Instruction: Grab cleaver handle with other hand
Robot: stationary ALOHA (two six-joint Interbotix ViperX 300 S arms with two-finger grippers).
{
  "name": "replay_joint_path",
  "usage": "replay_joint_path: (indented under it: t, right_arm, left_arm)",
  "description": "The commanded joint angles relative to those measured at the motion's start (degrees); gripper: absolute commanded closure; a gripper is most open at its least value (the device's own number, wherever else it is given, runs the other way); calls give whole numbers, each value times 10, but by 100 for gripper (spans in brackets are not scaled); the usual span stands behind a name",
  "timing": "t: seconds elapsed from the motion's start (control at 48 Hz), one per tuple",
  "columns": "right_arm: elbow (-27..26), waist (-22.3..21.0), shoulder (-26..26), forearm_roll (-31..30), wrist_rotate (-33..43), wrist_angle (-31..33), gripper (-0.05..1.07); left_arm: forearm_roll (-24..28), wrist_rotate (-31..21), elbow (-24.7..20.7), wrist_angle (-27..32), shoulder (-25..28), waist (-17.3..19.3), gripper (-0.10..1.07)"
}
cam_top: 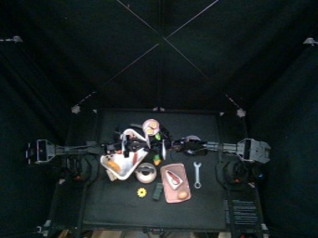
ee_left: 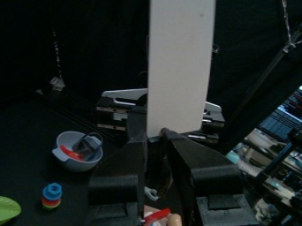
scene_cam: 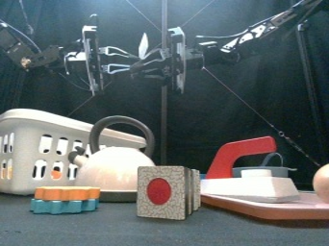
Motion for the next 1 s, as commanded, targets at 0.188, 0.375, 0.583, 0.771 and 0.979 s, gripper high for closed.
replay_joint_path:
  t: [0.188,0.375,0.583,0.771,0.979]
  right_arm:
    - [7,0,-24,6,1,-3,52]
    - [12,0,-25,10,1,-3,52]
    - [18,1,-25,13,7,-1,53]
    - [20,4,-25,43,6,30,53]
    - [4,27,-35,55,4,225,53]
  left_arm:
    - [8,1,2,-6,-9,1,28]
    - [7,1,9,-6,-16,1,17]
    - [1,0,17,-7,-25,1,16]
    - [-1,-1,25,-6,-38,1,16]
    - [-15,1,33,-6,-52,1,16]
